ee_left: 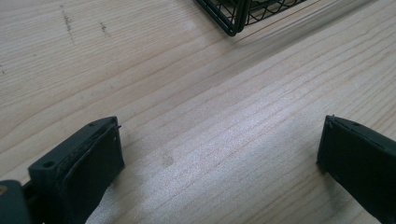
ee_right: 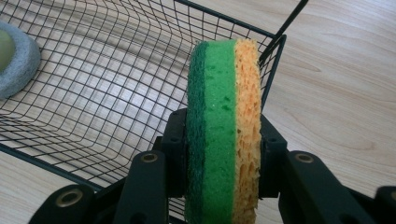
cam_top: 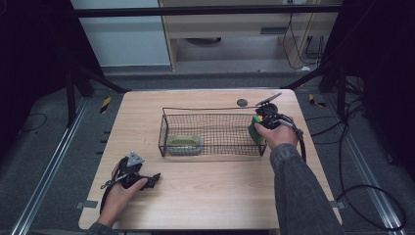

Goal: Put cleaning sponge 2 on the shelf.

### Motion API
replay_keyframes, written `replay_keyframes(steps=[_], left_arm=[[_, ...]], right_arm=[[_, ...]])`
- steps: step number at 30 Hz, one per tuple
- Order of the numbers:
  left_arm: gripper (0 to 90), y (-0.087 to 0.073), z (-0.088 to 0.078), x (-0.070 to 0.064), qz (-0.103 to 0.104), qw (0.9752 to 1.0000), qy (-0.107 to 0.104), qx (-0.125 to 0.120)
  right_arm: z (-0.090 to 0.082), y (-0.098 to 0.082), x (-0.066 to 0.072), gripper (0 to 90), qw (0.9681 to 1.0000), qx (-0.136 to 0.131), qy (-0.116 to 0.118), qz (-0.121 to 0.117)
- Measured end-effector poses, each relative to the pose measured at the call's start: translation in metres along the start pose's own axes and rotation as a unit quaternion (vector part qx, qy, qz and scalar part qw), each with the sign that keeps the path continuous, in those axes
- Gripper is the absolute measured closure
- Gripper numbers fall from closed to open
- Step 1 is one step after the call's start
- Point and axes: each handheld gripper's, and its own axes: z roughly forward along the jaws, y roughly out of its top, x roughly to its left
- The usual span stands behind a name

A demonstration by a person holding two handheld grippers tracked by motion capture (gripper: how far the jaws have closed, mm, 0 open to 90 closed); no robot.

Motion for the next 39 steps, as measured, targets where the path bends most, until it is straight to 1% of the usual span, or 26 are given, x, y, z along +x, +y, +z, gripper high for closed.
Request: replay_keyframes(steps=[3, 7, 10, 14, 16, 18, 22, 25, 29, 33, 34, 39], left_arm=[[0.0, 0.0, 0.0, 0.0, 0.0, 1.0, 0.0, 0.0], [0.0, 0.0, 0.0, 0.0, 0.0, 1.0, 0.0, 0.0], [0.0, 0.0, 0.0, 0.0, 0.0, 1.0, 0.0, 0.0], [0.0, 0.0, 0.0, 0.0, 0.0, 1.0, 0.0, 0.0], [0.0, 0.0, 0.0, 0.0, 0.0, 1.0, 0.0, 0.0], [0.0, 0.0, 0.0, 0.0, 0.0, 1.0, 0.0, 0.0], [0.0, 0.0, 0.0, 0.0, 0.0, 1.0, 0.0, 0.0], [0.0, 0.0, 0.0, 0.0, 0.0, 1.0, 0.0, -0.001], [0.0, 0.0, 0.0, 0.0, 0.001, 1.0, -0.002, 0.0], [0.0, 0.0, 0.0, 0.0, 0.001, 1.0, -0.001, 0.0], [0.0, 0.0, 0.0, 0.0, 0.001, 1.0, -0.002, 0.0], [0.0, 0.0, 0.0, 0.0, 0.001, 1.0, -0.002, 0.0]], right_arm=[[0.002, 0.001, 0.002, 64.1, 1.0, 0.002, 0.001, -0.005], [0.005, 0.001, 0.005, 63.8, 1.0, 0.007, -0.001, -0.004], [0.007, 0.002, 0.005, 63.7, 0.9999, 0.007, -0.003, -0.009], [0.009, 0.002, 0.007, 64.0, 0.9998, 0.014, -0.005, -0.013], [0.01, 0.002, 0.008, 64.2, 0.9998, 0.014, -0.003, -0.013], [0.012, 0.003, 0.008, 64.2, 0.9998, 0.013, -0.006, -0.016], [0.014, 0.005, 0.01, 64.2, 0.9998, 0.015, -0.007, -0.011], [0.017, 0.007, 0.011, 64.2, 0.9998, 0.013, -0.006, -0.011], [0.02, 0.01, 0.013, 64.2, 0.9999, 0.012, -0.008, -0.005], [0.024, 0.011, 0.012, 64.2, 0.9998, 0.012, -0.013, -0.005], [0.024, 0.012, 0.013, 64.2, 0.9998, 0.013, -0.013, -0.002], [0.025, 0.016, 0.011, 64.2, 0.9998, 0.01, -0.018, -0.001]])
